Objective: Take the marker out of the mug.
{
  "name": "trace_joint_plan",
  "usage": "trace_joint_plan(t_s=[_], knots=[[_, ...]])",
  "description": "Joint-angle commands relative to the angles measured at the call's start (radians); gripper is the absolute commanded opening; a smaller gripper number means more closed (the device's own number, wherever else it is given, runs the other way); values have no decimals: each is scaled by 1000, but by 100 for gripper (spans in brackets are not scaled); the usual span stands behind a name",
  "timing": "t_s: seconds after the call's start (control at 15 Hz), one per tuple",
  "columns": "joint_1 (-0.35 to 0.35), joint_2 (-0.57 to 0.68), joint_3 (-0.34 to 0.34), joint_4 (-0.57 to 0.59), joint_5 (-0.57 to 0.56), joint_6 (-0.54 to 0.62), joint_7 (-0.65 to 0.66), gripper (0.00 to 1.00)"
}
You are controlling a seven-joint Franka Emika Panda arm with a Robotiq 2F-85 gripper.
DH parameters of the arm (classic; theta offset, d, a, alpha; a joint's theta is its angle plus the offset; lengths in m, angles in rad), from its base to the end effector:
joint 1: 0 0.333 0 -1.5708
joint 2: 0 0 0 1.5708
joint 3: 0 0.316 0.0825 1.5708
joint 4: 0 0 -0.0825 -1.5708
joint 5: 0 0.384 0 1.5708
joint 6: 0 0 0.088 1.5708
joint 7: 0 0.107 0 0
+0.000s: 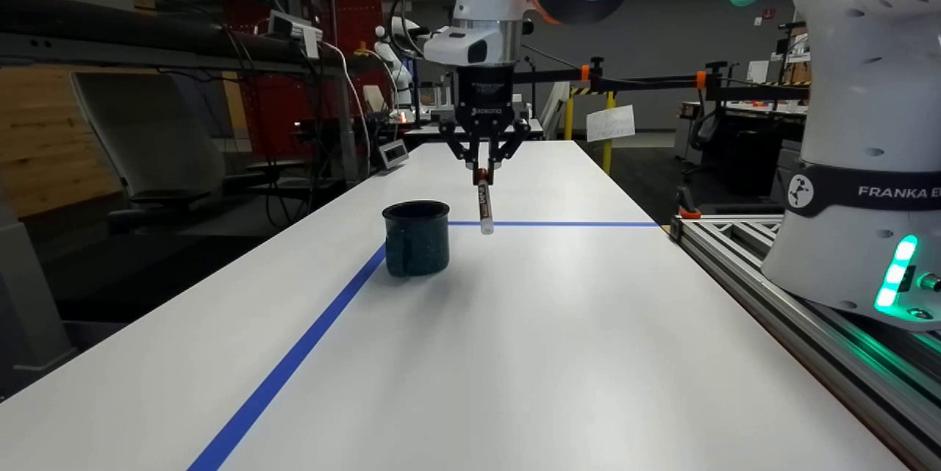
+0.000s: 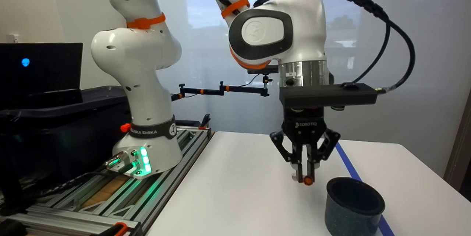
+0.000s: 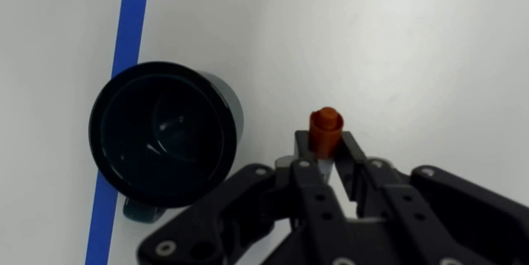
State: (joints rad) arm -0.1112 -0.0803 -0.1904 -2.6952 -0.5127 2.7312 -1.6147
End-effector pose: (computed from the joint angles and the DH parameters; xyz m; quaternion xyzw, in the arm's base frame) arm 0.4038 -0.1048 0.2653 0.6275 0.7691 -0.0546 0.1084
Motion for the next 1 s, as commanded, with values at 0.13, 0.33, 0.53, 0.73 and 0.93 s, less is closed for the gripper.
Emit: trace_joint_plan(t_s=[0.13,0.33,0.53,0.73,0.93], knots=[[-49,171,2,73,-213,116,143,5],[-67,243,-8,88,-173,152,129,5],[-92,307,-29,108,-174,185,138,5],[-99,349,-60,133,-197,208,177,5],[-78,382,-106,162,-249,213,239,5]])
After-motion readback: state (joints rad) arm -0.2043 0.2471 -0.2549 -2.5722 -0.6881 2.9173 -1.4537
